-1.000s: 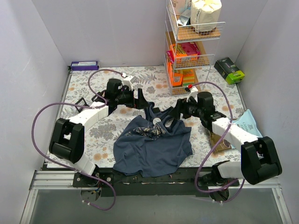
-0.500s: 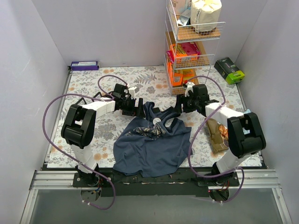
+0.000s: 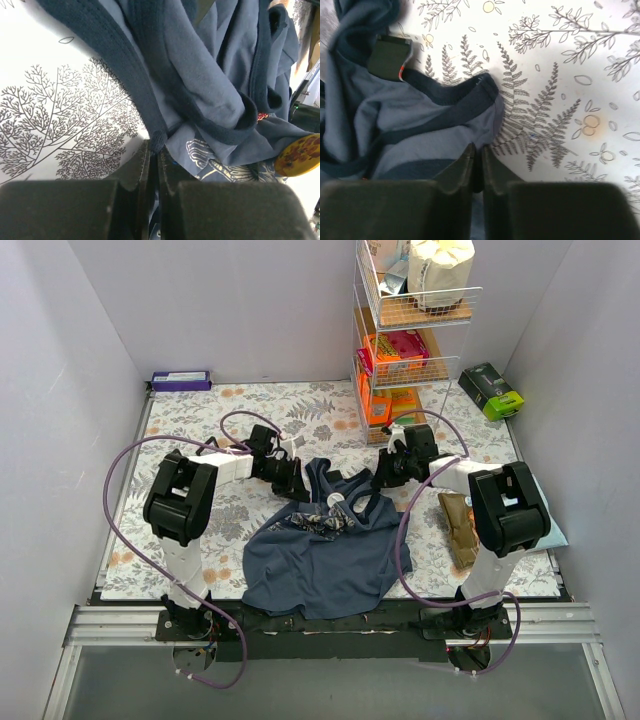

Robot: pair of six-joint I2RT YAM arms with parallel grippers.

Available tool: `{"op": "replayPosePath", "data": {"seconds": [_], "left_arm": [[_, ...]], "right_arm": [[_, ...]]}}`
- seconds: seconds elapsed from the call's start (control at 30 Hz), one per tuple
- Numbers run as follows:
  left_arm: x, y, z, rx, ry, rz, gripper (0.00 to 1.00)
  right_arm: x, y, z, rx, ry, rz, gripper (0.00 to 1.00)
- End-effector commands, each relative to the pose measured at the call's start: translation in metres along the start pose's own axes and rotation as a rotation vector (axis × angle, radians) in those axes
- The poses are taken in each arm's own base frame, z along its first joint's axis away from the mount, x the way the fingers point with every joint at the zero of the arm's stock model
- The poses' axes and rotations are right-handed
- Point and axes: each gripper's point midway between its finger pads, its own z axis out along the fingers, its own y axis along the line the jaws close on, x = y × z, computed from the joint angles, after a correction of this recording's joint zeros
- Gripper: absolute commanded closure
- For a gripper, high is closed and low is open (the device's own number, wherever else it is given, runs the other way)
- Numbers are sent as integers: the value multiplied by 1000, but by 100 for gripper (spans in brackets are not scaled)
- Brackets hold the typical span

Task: Pin the brooch onto the clothing
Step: Flatten out the clothes at the center of the board.

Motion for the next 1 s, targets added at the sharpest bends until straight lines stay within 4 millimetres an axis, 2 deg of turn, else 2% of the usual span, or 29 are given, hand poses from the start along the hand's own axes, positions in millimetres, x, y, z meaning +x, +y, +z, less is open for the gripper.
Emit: {"op": "replayPosePath", "data": {"seconds": [0.0,0.03,0.07,0.1,0.13,0.17,0.2,0.27,0.3,0.33,0.4,0.43,0.5,0.53,0.57,0.63,0.67,0.77,0.8,0.97], "left_arm": [[-16,-16,-13,28,-54,37,100],[-22,-17,-21,7,-89,55,100],[-30,-10,-28,-44,-130,50,100],[-34,-6,-33,-61,-164,48,100],[-43,4,-45,-92,-210,32,100],[-52,3,-59,-113,-260,36,100],[-60,17,-72,-162,-308,17,100],[-69,24,-91,-204,-368,14,100],[-73,36,-103,-253,-400,-4,100],[-76,41,-110,-280,-418,-6,100],[-82,52,-129,-344,-467,-8,100],[-84,61,-137,-395,-489,-17,100],[-86,70,-153,-441,-524,-27,100],[-87,77,-159,-472,-536,-38,100],[-86,81,-162,-486,-544,-43,100],[-87,92,-174,-529,-566,-65,100],[-87,98,-181,-563,-579,-76,100],[-86,110,-192,-595,-596,-104,100],[-85,112,-195,-599,-601,-112,100],[-85,112,-190,-570,-581,-114,100]], "right_arm": [[-42,19,-2,-83,-86,-42,96],[-50,22,-5,-84,-101,-55,99],[-55,26,-7,-83,-105,-70,99],[-73,30,-11,-78,-138,-103,99],[-82,31,-14,-58,-157,-120,99],[-87,35,-16,-55,-161,-141,99],[-107,41,-20,-53,-200,-167,99],[-117,46,-20,-37,-206,-203,99],[-124,49,-20,-31,-217,-218,99],[-141,54,-21,-17,-245,-243,99],[-150,64,-18,-14,-246,-289,99],[-166,68,-17,-4,-271,-307,99],[-177,76,-12,-10,-280,-331,99],[-179,72,-3,6,-272,-327,99],[-200,78,-7,12,-312,-340,99],[-208,69,5,43,-312,-333,99],[-230,75,0,50,-357,-345,99],[-243,69,10,74,-362,-341,99],[-254,68,11,87,-376,-368,99],[-256,58,17,129,-383,-365,99]]}}
